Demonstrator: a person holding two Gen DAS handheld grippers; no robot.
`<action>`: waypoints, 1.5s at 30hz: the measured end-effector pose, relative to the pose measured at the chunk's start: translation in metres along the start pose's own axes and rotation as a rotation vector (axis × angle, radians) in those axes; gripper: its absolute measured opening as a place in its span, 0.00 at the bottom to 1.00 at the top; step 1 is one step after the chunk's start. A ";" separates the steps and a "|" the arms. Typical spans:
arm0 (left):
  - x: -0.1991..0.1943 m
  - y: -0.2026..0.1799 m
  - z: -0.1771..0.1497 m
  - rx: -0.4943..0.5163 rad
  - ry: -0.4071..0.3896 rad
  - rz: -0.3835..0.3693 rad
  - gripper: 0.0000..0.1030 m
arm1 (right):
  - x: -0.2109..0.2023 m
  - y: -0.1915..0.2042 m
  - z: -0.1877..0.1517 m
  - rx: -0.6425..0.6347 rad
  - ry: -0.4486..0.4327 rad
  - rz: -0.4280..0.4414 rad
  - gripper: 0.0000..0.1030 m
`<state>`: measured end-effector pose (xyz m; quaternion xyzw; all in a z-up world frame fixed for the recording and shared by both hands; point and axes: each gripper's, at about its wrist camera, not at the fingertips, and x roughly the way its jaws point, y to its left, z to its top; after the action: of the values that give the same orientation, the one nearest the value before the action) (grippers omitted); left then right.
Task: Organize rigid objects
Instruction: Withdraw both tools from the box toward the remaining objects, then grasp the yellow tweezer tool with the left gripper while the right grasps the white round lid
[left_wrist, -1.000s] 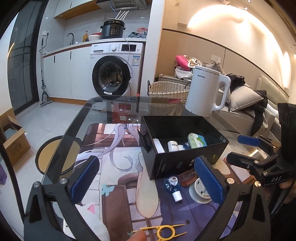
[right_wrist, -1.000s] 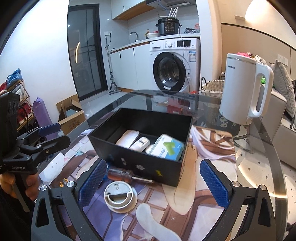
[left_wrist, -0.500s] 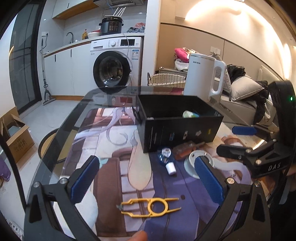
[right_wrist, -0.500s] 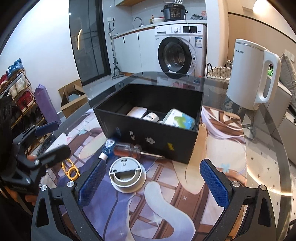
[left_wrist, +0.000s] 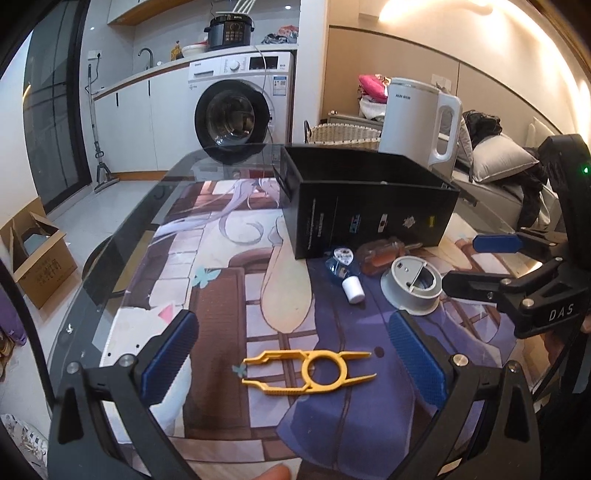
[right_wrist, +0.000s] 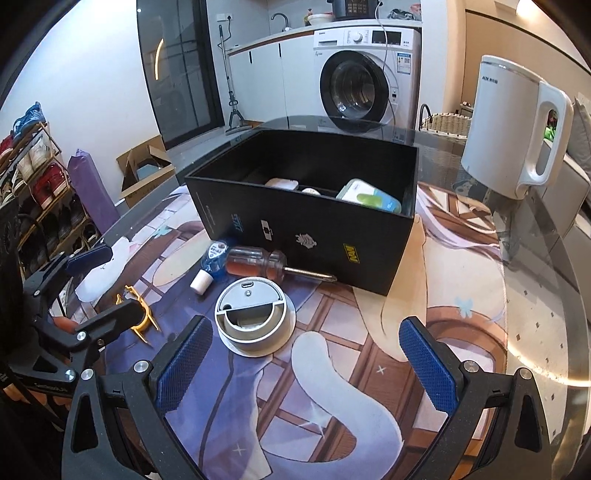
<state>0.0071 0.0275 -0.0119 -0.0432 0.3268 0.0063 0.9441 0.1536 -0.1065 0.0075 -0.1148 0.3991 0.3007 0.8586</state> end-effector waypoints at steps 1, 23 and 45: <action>0.001 0.000 0.000 0.002 0.013 -0.004 1.00 | 0.001 0.000 0.000 -0.003 0.005 0.002 1.00; 0.014 -0.007 -0.013 0.065 0.131 -0.034 0.99 | 0.038 0.016 0.002 -0.030 0.098 0.014 1.00; 0.009 -0.008 -0.008 0.080 0.105 -0.066 0.76 | 0.044 0.023 0.003 -0.076 0.098 -0.032 1.00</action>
<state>0.0092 0.0184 -0.0232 -0.0165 0.3741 -0.0399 0.9264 0.1633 -0.0688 -0.0224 -0.1683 0.4268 0.2958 0.8379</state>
